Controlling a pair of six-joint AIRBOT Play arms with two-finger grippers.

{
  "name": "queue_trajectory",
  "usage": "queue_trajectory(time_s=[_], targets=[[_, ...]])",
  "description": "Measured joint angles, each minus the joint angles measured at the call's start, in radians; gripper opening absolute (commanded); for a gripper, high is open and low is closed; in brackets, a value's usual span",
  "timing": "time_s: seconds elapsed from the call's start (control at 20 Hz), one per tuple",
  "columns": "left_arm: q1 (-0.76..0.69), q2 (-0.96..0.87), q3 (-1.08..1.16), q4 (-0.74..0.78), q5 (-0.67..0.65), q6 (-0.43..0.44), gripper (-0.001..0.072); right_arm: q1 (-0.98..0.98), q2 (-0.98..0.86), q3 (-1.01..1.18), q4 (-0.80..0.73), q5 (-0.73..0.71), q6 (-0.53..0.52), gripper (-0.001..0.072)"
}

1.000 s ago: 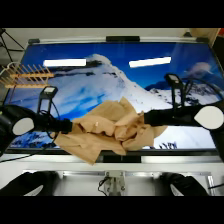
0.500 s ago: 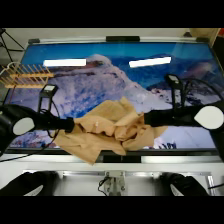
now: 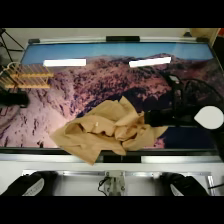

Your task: Fold the shirts.

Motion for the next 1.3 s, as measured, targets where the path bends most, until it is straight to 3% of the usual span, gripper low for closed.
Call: queue_trajectory(time_s=[0.2,0.3,0.4,0.65,1.05,1.3], targets=[[0.417,-0.147,0.095,-0.105,-0.001,0.140,0.0720,0.000,0.000,0.000,-0.005,-0.005,0.017,0.0060],[0.550,-0.227,0.113,-0.141,0.018,0.220,0.0656,0.000,0.000,0.000,-0.017,-0.005,0.040,0.0060],[0.626,-0.299,0.124,-0.163,0.066,0.321,0.0655,0.000,0.000,0.000,-0.040,-0.005,0.073,0.0060],[0.686,-0.495,0.191,-0.187,0.209,0.468,0.0645,0.000,0.000,0.000,-0.115,-0.005,0.172,0.0060],[0.713,-0.834,0.509,-0.242,0.214,0.683,0.0642,0.000,0.000,0.000,-0.159,-0.004,0.305,0.0060],[0.737,-0.962,0.581,-0.276,0.211,0.779,0.0623,0.000,0.000,0.000,-0.163,-0.004,0.377,0.0060]])
